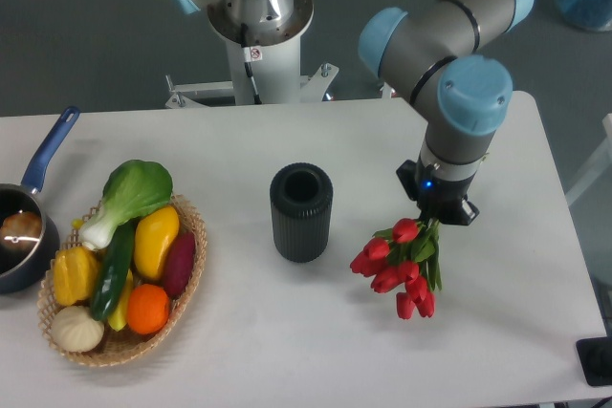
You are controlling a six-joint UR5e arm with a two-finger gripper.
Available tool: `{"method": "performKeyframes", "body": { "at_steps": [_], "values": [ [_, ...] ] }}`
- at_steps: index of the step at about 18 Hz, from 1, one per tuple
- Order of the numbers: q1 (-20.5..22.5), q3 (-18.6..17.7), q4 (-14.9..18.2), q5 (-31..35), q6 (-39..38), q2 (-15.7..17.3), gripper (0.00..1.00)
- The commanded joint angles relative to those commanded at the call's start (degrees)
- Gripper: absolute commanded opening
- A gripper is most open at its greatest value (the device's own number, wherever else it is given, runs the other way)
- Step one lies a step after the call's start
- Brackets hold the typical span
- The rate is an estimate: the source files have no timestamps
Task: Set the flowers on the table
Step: 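Lower the held red tulips onto the table beside the black vase, then open the gripper and lift it away from the tulip stems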
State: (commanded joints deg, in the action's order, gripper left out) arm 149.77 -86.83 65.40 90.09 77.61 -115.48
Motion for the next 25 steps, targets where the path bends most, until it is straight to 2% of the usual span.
{"method": "performKeyframes", "body": {
  "at_steps": [2, 4, 5, 6, 7, 12, 16, 25],
  "values": [
    [-0.2, -0.7, -0.7, -0.2, 0.0, -0.4, 0.07],
    [-0.4, -0.8, -0.8, -0.2, 0.2, -0.5, 0.38],
    [-0.4, -0.9, -0.8, -0.2, 0.3, -0.7, 0.5],
    [-0.4, -0.9, -0.8, -0.2, 0.3, -0.9, 0.68],
    [-0.4, -1.0, -0.9, -0.2, 0.2, -0.9, 1.0],
    [0.2, -0.6, -1.3, -0.2, 0.7, 0.1, 1.0],
    [2.7, 0.3, -4.6, -0.3, 0.8, 1.9, 1.0],
    [3.2, 1.1, -6.4, -1.3, 6.1, 0.0, 1.0]
  ]
}}
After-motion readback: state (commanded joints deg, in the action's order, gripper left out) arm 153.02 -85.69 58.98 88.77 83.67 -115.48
